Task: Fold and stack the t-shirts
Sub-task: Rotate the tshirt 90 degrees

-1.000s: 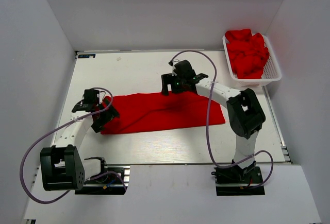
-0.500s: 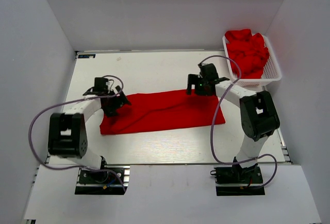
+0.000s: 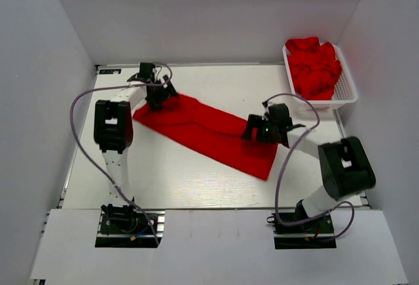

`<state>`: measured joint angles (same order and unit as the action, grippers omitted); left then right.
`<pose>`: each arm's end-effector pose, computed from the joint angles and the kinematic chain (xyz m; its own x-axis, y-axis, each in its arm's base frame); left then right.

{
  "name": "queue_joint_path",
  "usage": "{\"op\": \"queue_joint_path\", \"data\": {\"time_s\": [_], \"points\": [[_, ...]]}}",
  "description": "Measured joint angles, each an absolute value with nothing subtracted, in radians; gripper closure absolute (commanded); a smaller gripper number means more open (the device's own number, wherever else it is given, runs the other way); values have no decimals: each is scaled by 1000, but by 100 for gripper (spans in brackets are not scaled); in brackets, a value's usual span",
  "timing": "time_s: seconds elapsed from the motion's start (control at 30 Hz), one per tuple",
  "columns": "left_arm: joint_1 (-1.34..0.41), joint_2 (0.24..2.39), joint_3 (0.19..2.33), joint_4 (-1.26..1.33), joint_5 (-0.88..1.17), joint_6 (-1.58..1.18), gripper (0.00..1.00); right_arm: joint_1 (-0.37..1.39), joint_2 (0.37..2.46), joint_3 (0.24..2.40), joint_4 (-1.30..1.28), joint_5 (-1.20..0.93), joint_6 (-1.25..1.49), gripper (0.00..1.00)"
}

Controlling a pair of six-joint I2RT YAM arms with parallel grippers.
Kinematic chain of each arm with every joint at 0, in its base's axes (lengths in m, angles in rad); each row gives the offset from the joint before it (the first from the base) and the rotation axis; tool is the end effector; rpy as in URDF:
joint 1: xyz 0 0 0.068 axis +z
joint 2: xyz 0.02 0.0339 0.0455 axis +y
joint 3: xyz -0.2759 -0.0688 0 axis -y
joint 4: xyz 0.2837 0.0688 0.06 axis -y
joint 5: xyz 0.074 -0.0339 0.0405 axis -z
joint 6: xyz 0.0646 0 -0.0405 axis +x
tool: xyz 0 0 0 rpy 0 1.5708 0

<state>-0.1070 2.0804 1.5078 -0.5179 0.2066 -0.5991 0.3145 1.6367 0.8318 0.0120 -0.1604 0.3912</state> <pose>0.4847 -0.0654 0.1294 -0.8403 -0.4648 -0.2790 -0.3331 0.8487 -0.4108 0.3532 0.1257 0.1278 -0.7834 0.1410 -0.6054 -0.1225 0.9198 0.3728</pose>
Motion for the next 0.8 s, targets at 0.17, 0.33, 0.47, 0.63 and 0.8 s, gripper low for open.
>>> {"op": "queue_joint_path", "data": {"time_s": [0.17, 0.33, 0.47, 0.63, 0.8], "points": [[-113, 2553, 2220, -497, 281, -587, 0, 465, 1441, 637, -7, -297, 373, 10], [-138, 2740, 2390, -188, 383, -643, 0, 733, 1439, 633, -23, -483, 297, 10], [-179, 2796, 2412, -15, 394, -678, 0, 801, 1425, 648, 5, -581, 213, 10], [-237, 2833, 2418, 122, 380, -717, 0, 793, 1369, 734, 65, -619, 142, 10], [-273, 2840, 2418, 165, 336, -726, 0, 791, 1349, 821, 79, -540, 130, 10]]}}
